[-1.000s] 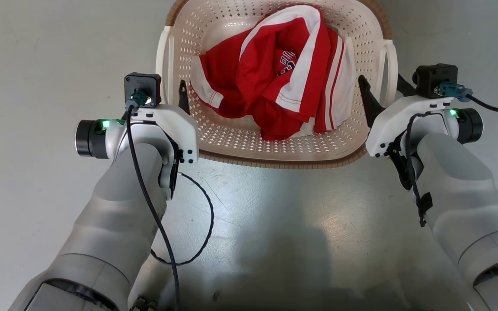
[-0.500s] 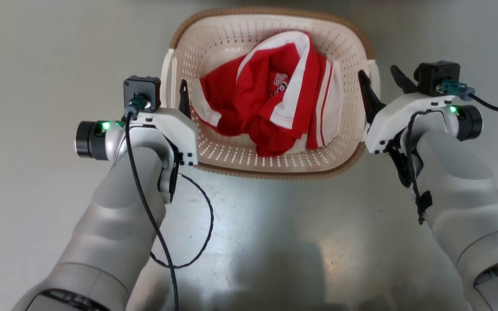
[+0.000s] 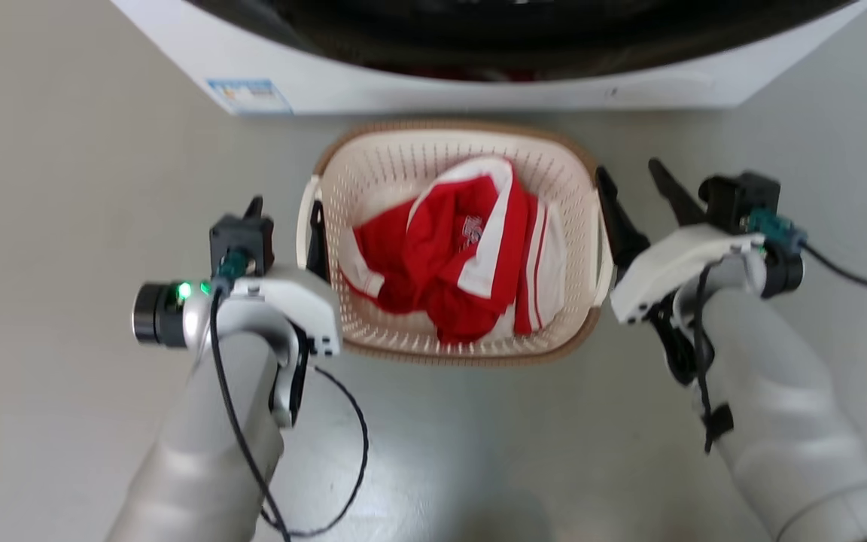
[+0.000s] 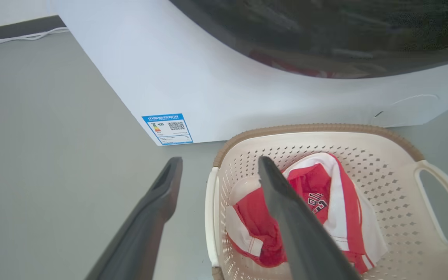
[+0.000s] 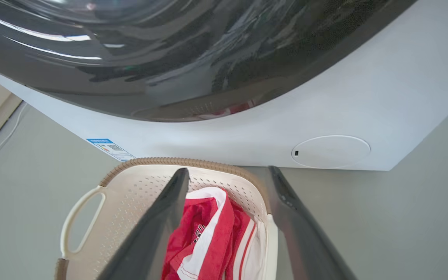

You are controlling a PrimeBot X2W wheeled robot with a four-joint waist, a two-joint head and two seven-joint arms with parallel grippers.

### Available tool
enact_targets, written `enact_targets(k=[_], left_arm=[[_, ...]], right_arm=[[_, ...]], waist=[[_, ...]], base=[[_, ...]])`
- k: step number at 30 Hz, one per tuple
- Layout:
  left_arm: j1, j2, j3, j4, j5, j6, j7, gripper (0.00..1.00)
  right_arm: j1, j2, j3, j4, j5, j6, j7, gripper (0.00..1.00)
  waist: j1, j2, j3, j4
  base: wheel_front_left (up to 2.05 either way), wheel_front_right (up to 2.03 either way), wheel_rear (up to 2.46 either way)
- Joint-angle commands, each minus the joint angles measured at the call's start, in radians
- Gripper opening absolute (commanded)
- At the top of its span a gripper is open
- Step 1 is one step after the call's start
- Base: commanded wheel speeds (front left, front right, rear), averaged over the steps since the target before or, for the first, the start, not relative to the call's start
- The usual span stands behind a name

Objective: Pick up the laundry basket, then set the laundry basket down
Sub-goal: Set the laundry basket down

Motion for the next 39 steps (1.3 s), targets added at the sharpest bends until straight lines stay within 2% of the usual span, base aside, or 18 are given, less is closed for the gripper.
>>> enact_targets(k=[1,8,15,25,39], left_arm=[[0.051,0.031,0.040,-0.048,0.021,0.008,-0.006,1.00],[0.249,0.041,0.117,-0.227,0.085,0.004,-0.006,1.00],[0.449,0.052,0.206,-0.409,0.123,0.009,-0.006,1.00],[0.667,0.042,0.244,-0.610,0.169,0.005,-0.006,1.00],[0.857,0.036,0.244,-0.782,0.184,0.014,-0.006,1.00]], right_arm=[[0.064,0.025,0.004,-0.048,-0.009,0.007,-0.011,1.00],[0.251,0.025,-0.042,-0.213,0.007,0.007,-0.011,1.00],[0.418,0.025,-0.069,-0.377,-0.061,0.007,-0.011,1.00],[0.653,0.025,-0.114,-0.622,-0.073,0.007,-0.011,1.00],[0.848,0.025,-0.161,-0.763,-0.109,0.007,-0.011,1.00]], waist=[[0.0000,0.0000,-0.072,-0.011],[0.0000,0.0000,-0.224,-0.029],[0.0000,0.0000,-0.339,-0.057],[0.0000,0.0000,-0.464,-0.082],[0.0000,0.0000,-0.573,-0.084]], base=[[0.00,0.00,0.00],[0.00,0.00,0.00],[0.00,0.00,0.00],[0.00,0.00,0.00],[0.00,0.00,0.00]])
